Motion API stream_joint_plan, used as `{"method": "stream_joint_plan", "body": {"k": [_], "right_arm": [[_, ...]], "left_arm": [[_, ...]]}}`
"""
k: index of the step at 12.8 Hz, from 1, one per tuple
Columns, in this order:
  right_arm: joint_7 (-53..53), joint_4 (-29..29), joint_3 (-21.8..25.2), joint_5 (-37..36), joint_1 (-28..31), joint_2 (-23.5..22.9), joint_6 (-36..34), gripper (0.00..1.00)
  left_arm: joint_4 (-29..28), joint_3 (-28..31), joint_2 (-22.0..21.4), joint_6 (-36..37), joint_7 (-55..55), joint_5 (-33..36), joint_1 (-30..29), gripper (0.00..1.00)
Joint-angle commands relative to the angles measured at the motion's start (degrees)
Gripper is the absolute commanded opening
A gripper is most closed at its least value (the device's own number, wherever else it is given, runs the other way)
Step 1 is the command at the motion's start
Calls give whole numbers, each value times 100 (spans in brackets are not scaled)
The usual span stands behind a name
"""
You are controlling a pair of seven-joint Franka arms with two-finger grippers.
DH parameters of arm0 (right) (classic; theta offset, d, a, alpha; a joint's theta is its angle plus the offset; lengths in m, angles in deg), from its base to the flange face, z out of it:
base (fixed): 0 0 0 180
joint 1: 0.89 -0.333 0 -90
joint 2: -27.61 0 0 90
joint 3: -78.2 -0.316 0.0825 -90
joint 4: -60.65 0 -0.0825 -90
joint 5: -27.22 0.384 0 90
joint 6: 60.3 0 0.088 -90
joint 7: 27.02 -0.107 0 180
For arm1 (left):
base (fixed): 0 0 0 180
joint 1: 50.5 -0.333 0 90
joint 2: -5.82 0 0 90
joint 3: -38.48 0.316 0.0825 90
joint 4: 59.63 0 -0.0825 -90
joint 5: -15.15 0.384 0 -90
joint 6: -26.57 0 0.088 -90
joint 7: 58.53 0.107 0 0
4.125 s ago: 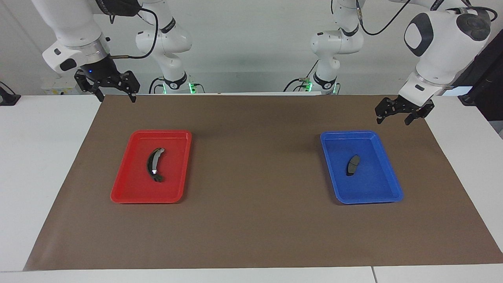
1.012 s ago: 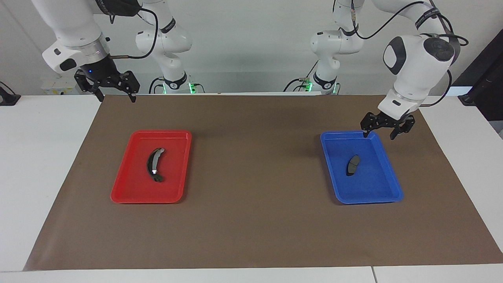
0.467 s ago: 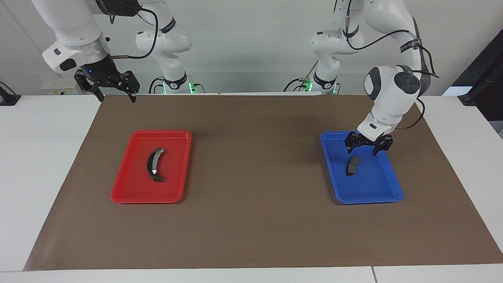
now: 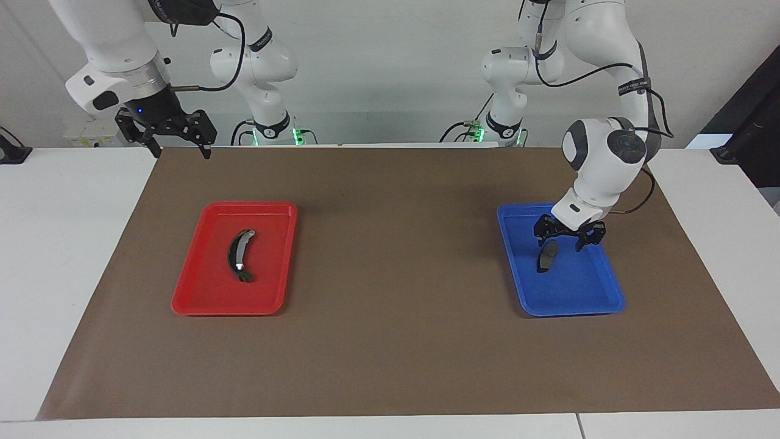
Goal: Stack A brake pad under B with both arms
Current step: 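Reach the left gripper into the blue tray and grasp the dark pad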
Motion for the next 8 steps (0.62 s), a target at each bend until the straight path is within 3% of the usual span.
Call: {"method": "stream_joint_plan", "body": {"k": [1, 8], "right_arm": [[73, 29, -18, 75, 79, -20, -57, 100], [73, 29, -18, 75, 79, -20, -57, 100]], "left_arm": [[-172, -2, -9, -221, 549, -39, -15, 98], [-628, -2, 114, -896, 1508, -39, 135, 97]]}}
